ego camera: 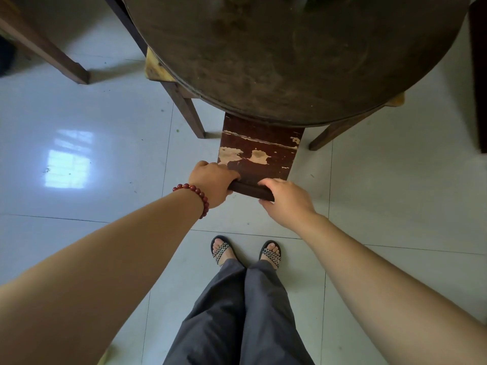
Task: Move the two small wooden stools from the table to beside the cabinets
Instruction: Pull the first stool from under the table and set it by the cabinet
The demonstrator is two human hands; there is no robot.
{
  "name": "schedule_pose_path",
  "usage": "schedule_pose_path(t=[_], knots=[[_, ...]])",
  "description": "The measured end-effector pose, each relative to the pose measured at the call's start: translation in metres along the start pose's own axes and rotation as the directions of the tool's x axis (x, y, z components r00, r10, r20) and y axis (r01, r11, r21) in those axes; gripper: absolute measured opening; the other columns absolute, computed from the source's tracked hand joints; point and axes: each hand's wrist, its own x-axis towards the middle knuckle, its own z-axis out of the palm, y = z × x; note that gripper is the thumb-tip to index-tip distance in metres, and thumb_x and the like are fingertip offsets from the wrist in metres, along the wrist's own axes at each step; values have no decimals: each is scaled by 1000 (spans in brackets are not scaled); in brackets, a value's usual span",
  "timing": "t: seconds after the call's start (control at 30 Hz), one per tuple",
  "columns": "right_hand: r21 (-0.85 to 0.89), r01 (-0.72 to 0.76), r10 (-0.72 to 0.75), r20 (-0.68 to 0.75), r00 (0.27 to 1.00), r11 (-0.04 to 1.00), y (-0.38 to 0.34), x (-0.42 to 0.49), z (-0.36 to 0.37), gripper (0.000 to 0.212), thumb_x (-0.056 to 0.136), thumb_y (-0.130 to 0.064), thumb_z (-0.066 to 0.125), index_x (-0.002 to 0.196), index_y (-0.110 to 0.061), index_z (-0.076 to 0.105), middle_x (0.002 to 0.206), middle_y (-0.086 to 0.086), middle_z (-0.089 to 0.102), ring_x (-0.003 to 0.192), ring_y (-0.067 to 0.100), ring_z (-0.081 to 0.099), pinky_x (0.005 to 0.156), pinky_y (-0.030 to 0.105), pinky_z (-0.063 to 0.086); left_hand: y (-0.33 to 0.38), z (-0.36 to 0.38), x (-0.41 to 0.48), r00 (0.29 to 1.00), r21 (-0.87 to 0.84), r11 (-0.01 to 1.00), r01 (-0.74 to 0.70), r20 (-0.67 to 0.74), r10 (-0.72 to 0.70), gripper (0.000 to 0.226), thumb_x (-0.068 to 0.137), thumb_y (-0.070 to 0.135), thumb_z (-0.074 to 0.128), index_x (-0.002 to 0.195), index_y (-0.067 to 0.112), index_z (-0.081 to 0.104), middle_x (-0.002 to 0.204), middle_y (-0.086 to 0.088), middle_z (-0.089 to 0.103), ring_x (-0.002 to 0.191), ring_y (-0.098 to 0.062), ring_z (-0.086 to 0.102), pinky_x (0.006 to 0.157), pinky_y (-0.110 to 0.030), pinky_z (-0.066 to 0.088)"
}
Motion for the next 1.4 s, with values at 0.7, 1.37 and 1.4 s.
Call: schedule_pose_path(t=[0.7,1.37,1.4], knots=[[-162,142,-156,-80,984,977,-17,-8,-25,34,84,-23,63,117,-26,54,107,-1,66,96,25,61,76,35,44,6,-22,-32,991,2,1000,27,-128,-27,21,90,25,52,110,33,55,87,6,59,92,-21,55,84,-34,29],[-286,500,-477,151,866,817,-108,-36,-31,43,87,-23,59,127,-28,47,122,-6,62,102,23,61,76,33,45,-15,-15,-169,905,-202,916,348,-182,-384,34,90,25,53,121,37,50,90,9,57,93,-19,54,86,-34,31],[-288,520,-491,171,854,804,-116,-37,-30,43,87,-22,59,127,-29,47,122,-6,62,102,23,61,76,34,46,-17,-14,-178,897,-210,908,362,-186,-400,33,90,25,52,120,37,51,87,9,54,92,-19,54,86,-34,31]])
